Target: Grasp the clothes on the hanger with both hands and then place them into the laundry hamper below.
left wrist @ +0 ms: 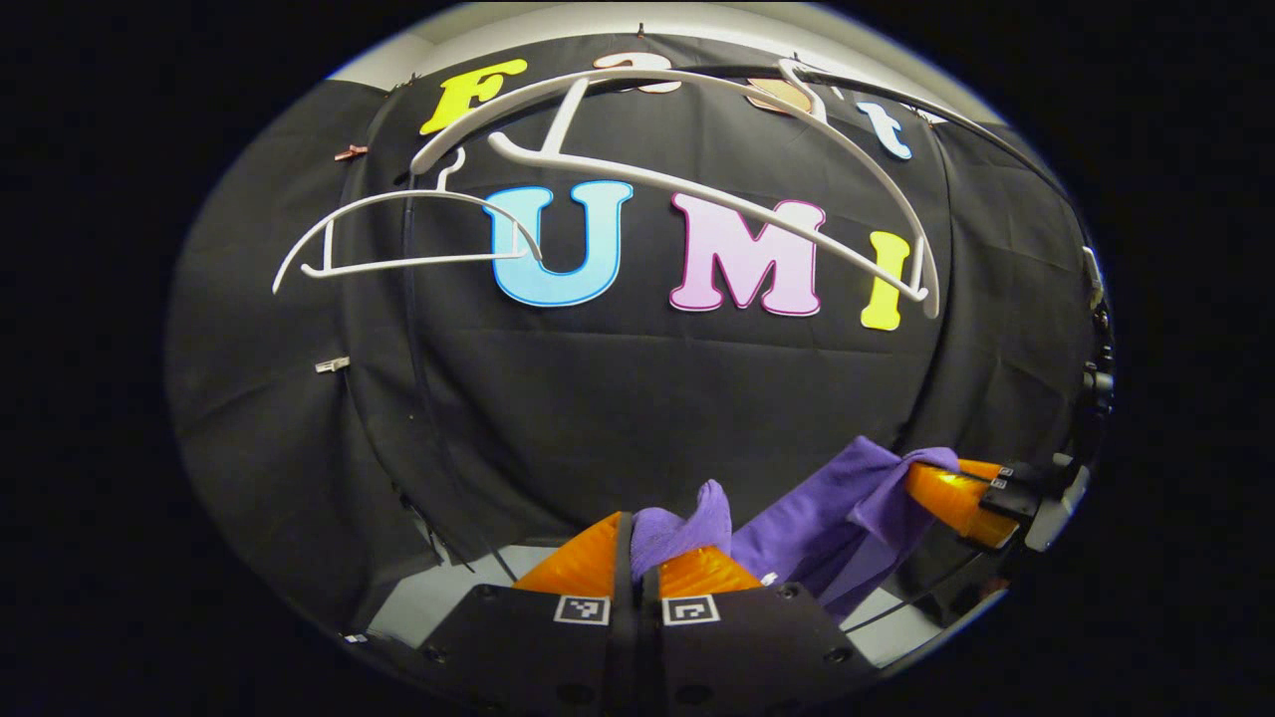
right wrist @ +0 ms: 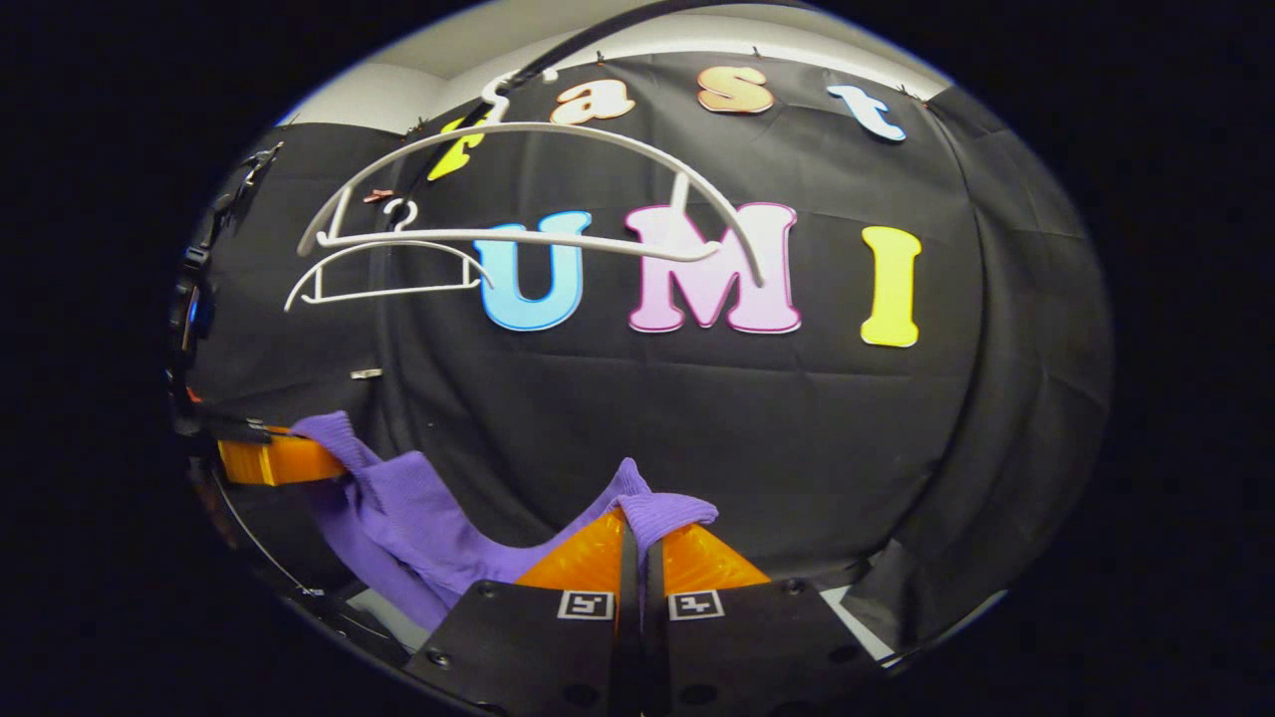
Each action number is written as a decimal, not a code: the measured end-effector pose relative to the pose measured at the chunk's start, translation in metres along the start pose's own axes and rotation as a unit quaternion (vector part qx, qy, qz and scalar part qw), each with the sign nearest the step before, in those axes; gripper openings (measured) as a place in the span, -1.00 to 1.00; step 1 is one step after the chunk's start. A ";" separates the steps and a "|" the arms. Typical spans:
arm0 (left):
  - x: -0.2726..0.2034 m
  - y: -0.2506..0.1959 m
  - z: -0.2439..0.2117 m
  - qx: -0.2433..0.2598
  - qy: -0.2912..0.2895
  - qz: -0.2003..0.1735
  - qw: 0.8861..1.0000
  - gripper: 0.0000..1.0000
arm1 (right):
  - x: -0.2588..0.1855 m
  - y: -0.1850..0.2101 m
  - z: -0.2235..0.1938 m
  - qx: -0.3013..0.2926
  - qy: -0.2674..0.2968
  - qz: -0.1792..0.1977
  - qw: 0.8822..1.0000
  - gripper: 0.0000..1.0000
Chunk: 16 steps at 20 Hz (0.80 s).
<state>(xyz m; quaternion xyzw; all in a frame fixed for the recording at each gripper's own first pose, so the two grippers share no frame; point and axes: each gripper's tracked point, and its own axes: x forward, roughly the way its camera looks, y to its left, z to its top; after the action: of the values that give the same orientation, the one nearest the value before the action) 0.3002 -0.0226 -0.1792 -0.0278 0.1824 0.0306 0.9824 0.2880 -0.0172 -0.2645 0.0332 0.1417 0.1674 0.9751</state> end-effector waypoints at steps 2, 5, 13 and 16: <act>-0.006 -0.010 0.005 -0.010 0.000 -0.014 1.000 -0.91 | -0.008 0.016 0.010 0.005 -0.001 0.024 1.000 -0.89; -0.024 -0.022 0.019 -0.019 -0.007 -0.030 0.999 -0.90 | -0.020 0.037 0.028 0.000 0.000 0.053 0.999 -0.89; -0.060 -0.047 0.061 -0.043 -0.024 -0.085 0.995 -0.90 | -0.049 0.067 0.072 0.002 -0.003 0.096 0.995 -0.89; -0.061 -0.057 0.043 -0.026 -0.013 -0.094 0.995 -0.87 | -0.050 0.071 0.052 0.001 0.013 0.103 0.995 -0.89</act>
<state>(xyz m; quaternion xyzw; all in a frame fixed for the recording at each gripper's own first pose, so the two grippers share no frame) 0.2626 -0.0798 -0.1145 -0.0703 0.1652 -0.0570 0.9821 0.2352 0.0323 -0.1931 0.0468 0.1508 0.2675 0.9505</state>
